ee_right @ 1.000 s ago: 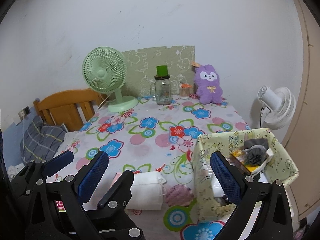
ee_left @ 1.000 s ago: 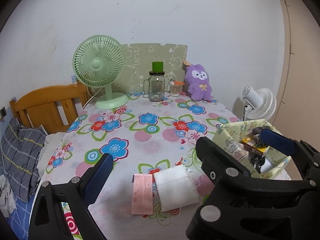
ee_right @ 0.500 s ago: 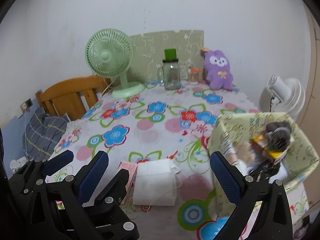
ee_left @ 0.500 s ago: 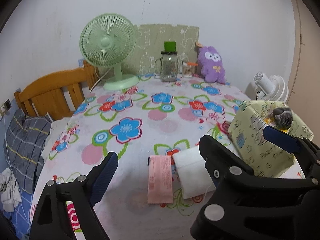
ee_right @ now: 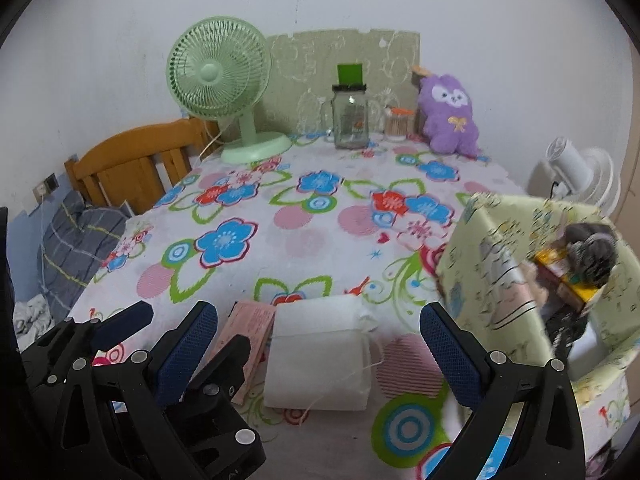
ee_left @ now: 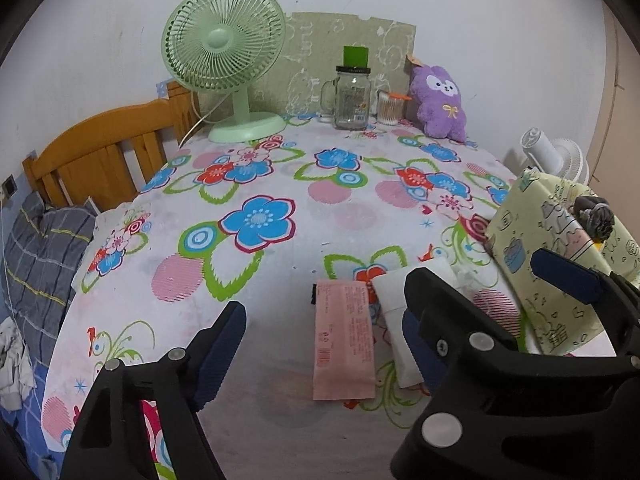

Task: Organize soft objects
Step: 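Lower both open tools around the pink paper packet and white tissue pack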

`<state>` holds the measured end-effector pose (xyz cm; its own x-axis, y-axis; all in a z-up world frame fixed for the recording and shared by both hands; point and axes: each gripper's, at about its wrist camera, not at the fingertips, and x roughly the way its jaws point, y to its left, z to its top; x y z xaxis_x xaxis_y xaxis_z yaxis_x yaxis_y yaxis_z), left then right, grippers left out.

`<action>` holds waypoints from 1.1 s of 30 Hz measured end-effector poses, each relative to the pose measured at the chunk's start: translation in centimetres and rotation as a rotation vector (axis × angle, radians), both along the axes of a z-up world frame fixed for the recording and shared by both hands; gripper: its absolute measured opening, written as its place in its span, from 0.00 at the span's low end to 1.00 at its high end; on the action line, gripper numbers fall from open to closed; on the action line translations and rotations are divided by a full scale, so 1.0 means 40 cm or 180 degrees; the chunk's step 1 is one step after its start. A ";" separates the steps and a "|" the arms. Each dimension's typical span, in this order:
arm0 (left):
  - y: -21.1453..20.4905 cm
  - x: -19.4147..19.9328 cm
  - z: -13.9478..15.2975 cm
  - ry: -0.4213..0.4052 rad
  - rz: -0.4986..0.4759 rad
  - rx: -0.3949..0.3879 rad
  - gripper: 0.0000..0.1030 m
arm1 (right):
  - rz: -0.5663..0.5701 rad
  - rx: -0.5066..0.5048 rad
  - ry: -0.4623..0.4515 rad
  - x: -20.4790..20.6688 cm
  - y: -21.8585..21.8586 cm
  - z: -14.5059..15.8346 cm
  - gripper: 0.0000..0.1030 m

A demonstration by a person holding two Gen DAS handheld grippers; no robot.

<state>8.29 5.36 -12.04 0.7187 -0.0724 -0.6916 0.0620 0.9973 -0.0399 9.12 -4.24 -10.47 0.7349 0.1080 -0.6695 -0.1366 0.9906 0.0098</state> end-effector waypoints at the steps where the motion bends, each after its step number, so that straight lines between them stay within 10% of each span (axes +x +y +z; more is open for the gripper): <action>1: 0.003 0.004 -0.007 0.0031 0.0004 -0.0004 0.79 | -0.0002 -0.0007 0.0011 0.003 0.002 -0.004 0.99; 33: -0.003 0.065 -0.092 0.0337 -0.0071 -0.0003 0.39 | -0.0108 -0.0044 0.0488 0.082 -0.001 -0.116 0.88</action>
<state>10.91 5.25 -15.73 0.6399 -0.0884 -0.7634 0.0797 0.9956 -0.0485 12.40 -4.29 -15.11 0.6271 0.0747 -0.7753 -0.1009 0.9948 0.0142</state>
